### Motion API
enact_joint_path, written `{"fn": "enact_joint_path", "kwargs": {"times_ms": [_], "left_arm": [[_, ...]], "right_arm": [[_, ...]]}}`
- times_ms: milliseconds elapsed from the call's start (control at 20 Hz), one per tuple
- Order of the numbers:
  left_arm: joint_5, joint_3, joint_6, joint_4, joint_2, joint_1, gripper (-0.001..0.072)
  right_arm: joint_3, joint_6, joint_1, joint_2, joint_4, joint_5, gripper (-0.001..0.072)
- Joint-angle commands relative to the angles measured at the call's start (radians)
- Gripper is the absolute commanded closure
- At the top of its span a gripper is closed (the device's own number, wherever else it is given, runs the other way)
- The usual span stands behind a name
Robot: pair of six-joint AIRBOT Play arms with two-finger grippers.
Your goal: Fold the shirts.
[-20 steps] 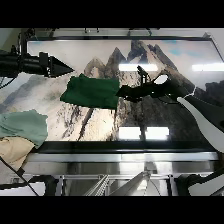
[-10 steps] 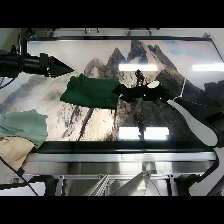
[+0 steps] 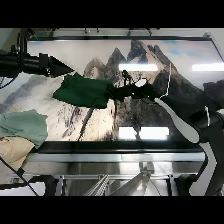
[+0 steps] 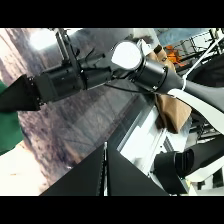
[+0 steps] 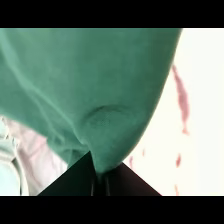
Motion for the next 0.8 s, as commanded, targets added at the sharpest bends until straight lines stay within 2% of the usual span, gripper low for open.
{"fn": "enact_joint_path", "kwargs": {"times_ms": [0,100,300,400,600,750], "left_arm": [[-0.008,0.000,0.000,0.000,-0.001,-0.001,0.0695],[-0.024,0.000,0.000,0.000,-0.001,-0.001,0.0696],[-0.080,0.000,-0.001,-0.001,-0.001,-0.001,0.0696],[-0.093,0.000,-0.003,0.000,-0.001,-0.001,0.0696],[-0.093,0.000,-0.003,-0.001,-0.001,-0.001,0.0696],[-0.088,0.000,-0.003,-0.001,-0.001,-0.001,0.0695]], "right_arm": [[0.023,-0.006,-0.015,0.096,-0.063,0.048,0.0704],[0.023,0.063,-0.061,0.245,-0.208,0.081,0.0703],[0.024,0.316,-0.266,0.621,-0.595,0.196,0.0702],[0.024,0.397,-0.445,0.774,-0.674,0.288,0.0701],[0.025,0.376,-0.894,0.857,-0.669,0.492,0.0702],[0.035,0.287,-1.170,0.797,-0.619,0.515,0.0703]]}}
